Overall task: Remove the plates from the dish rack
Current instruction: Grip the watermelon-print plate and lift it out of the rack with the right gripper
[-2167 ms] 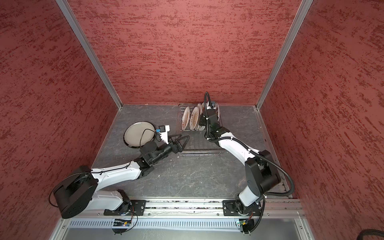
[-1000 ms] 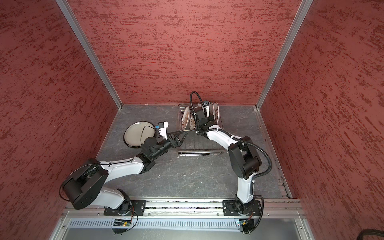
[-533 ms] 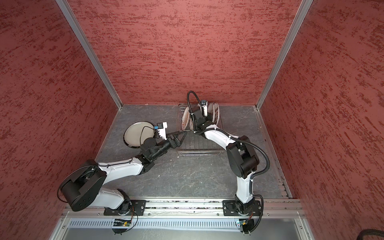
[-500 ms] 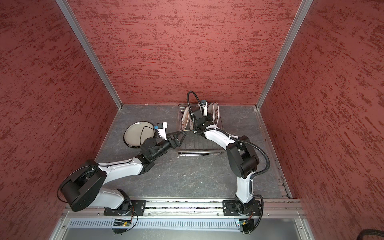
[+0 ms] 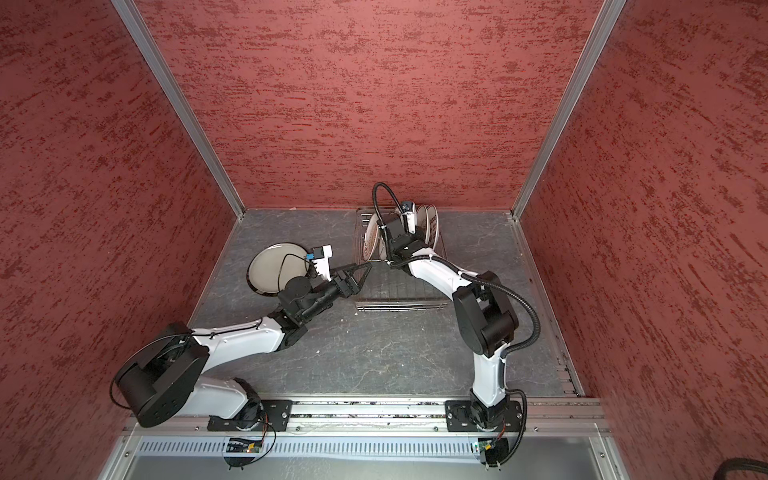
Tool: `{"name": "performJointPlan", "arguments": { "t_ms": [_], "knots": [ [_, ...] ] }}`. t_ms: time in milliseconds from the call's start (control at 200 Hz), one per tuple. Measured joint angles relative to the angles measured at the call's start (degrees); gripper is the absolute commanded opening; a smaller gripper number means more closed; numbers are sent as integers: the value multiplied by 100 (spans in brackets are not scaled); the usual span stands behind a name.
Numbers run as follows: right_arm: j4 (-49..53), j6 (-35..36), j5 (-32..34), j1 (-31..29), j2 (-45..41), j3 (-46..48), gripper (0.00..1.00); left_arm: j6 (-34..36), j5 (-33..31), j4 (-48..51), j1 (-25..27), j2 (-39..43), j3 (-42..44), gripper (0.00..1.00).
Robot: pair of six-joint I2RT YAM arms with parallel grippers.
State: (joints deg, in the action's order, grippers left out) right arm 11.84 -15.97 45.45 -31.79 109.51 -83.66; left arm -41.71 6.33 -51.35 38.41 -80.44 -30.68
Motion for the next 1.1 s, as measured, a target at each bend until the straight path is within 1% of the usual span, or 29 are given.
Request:
{"name": "performJointPlan", "arguments": {
  "t_ms": [225,371,501,621,772,912,1102],
  "knots": [
    [442,-164,-28,0,133,-249,28,0,-28,7,-17,179,146,99],
    [623,-243,90,0,315,-505,17,0,-90,22,-17,313,247,99],
    [610,-275,122,-35,372,-748,14,2,-144,37,-17,332,275,99],
    [597,-236,136,-85,389,-785,12,2,-197,37,-28,332,278,99],
    [540,-79,203,-142,393,-787,9,0,-243,35,-61,332,315,99],
    [391,278,293,-214,400,-787,6,0,-254,42,-87,332,352,99],
    [-7,739,455,-273,361,-625,4,0,-262,42,-92,332,354,100]
  ]
}}
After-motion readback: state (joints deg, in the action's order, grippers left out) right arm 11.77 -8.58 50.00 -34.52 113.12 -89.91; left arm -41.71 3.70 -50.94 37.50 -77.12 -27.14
